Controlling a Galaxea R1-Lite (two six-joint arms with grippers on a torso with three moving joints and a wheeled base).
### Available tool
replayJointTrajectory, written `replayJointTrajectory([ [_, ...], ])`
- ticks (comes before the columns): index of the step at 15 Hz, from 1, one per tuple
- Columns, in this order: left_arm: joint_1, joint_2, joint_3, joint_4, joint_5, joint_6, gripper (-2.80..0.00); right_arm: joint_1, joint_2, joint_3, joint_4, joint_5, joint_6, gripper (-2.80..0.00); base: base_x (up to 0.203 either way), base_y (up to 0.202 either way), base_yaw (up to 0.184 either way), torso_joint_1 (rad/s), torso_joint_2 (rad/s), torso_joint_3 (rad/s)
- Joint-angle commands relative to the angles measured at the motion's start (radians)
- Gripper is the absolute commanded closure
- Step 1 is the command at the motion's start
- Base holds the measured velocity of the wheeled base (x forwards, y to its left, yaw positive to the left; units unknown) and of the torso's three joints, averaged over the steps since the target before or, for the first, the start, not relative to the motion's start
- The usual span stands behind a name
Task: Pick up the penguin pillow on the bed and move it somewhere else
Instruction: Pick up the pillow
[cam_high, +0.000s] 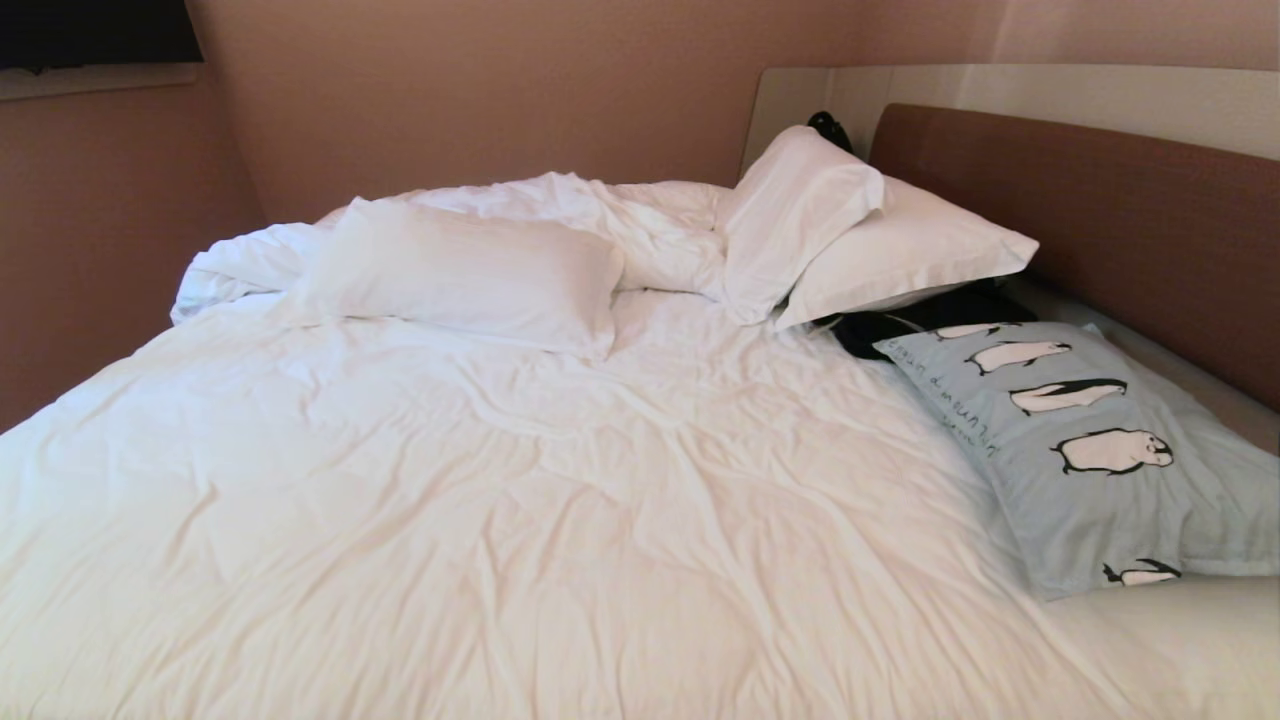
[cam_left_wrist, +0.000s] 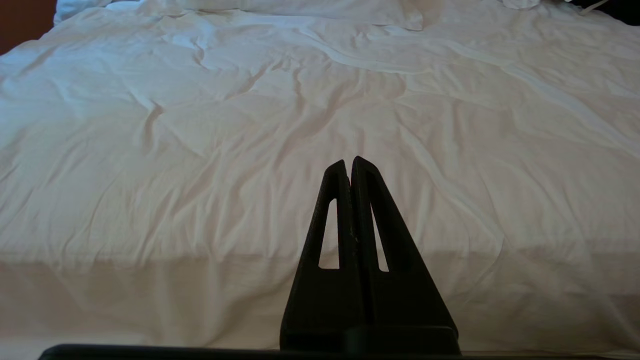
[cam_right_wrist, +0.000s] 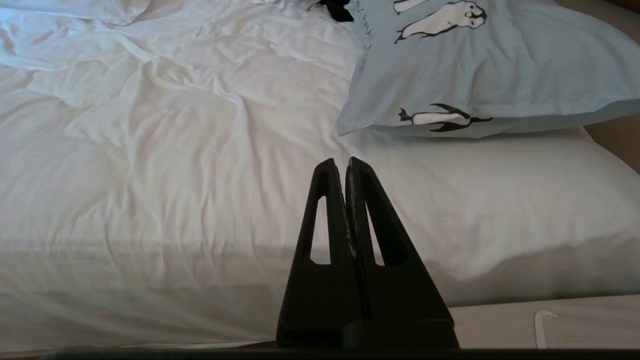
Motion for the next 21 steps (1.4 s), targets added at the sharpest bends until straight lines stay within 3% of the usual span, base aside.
replayJointTrajectory([
  [1, 0.0, 0.0, 0.0, -0.001, 0.001, 0.0, 0.0, -0.001, 0.0, 0.0, -0.002, 0.0, -0.006, 0.0, 0.0, 0.0, 0.0, 0.0, 0.0, 0.0],
  [8, 0.0, 0.0, 0.0, -0.001, 0.0, 0.0, 0.0, -0.001, 0.0, -0.03, 0.022, -0.007, -0.016, 0.0, 0.0, 0.0, 0.0, 0.0, 0.0, 0.0],
  [12, 0.0, 0.0, 0.0, -0.001, 0.0, 0.0, 0.0, 0.001, 0.02, -0.149, 0.15, -0.003, -0.014, 0.0, 0.0, 0.0, 0.0, 0.0, 0.0, 0.0],
  [21, 0.0, 0.0, 0.0, -0.001, 0.0, 0.0, 0.0, -0.001, 0.258, -0.254, 0.094, -0.009, -0.014, 0.0, 0.0, 0.0, 0.0, 0.0, 0.0, 0.0],
])
